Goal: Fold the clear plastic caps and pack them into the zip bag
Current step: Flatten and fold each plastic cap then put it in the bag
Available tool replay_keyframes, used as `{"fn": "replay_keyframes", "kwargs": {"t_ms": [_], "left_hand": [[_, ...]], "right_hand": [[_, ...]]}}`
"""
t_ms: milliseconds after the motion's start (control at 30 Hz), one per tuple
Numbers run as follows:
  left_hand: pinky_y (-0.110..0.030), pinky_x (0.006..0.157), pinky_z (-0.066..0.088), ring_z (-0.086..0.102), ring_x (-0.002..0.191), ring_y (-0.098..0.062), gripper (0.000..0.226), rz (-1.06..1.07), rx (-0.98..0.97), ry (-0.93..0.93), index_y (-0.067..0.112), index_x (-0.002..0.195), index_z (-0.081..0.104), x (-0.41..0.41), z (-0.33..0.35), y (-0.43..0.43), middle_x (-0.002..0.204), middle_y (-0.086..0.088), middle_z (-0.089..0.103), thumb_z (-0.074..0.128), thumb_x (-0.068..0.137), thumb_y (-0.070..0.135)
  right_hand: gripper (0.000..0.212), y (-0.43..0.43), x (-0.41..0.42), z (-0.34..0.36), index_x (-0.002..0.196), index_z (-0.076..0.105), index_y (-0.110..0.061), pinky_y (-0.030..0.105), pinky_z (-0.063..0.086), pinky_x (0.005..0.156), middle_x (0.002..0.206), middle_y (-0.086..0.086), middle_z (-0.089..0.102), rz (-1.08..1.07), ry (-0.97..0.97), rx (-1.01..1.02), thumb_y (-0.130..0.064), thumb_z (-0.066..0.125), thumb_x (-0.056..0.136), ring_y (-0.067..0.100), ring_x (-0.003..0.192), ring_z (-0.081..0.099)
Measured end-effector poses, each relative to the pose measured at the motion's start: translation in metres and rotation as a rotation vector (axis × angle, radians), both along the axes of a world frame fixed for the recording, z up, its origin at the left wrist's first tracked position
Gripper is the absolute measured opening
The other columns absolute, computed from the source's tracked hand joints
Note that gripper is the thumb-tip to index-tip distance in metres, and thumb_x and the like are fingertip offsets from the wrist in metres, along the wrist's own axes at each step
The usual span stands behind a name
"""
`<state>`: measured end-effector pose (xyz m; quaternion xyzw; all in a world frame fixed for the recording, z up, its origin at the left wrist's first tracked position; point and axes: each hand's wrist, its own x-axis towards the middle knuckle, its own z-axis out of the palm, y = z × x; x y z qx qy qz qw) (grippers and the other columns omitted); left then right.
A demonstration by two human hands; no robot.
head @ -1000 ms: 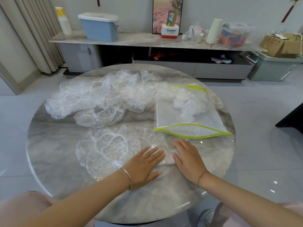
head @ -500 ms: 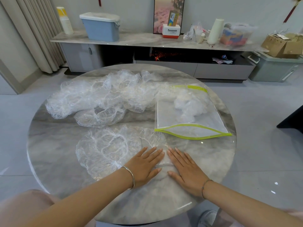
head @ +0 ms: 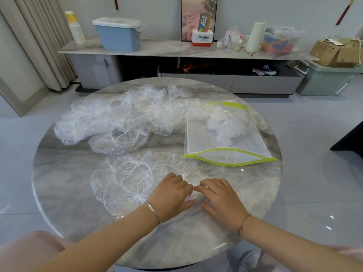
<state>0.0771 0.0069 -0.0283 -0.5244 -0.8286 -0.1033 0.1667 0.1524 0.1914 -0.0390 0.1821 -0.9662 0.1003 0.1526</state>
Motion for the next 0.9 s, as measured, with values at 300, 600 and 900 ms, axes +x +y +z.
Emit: {"fn": "replay_keyframes", "kwargs": {"t_ms": [300,600,900], "left_hand": [[-0.022,0.078,0.033,0.054,0.088,-0.010,0.048,0.030,0.005,-0.256,0.029,0.106,0.058,0.003,-0.010,0.001,0.100,0.010,0.060,0.058,0.065,0.055],[-0.023,0.069,0.039,0.057,0.072,-0.013,0.022,0.231,0.243,-0.664,0.013,0.086,0.063,0.007,-0.008,0.013,0.071,0.006,0.064,0.067,0.084,0.035],[-0.022,0.083,0.040,0.051,0.094,-0.009,0.054,0.382,0.193,-0.757,0.026,0.120,0.049,-0.011,-0.003,0.018,0.099,0.014,0.055,0.075,0.074,0.039]], "right_hand": [[0.018,0.021,0.010,-0.007,0.090,0.064,-0.024,0.022,0.048,0.072,0.092,-0.015,0.063,-0.089,-0.263,-0.437,-0.014,0.058,0.076,0.006,0.079,0.060],[0.011,0.014,0.002,0.003,0.078,0.061,-0.015,0.019,0.045,0.063,0.074,-0.005,0.063,-0.322,-0.484,-0.885,-0.012,0.070,0.082,0.009,0.062,0.057],[0.038,0.008,-0.021,0.014,0.094,0.042,-0.012,0.023,0.041,0.038,0.073,0.007,0.056,-0.535,-0.660,-1.097,0.006,0.070,0.076,0.010,0.034,0.048]]}}
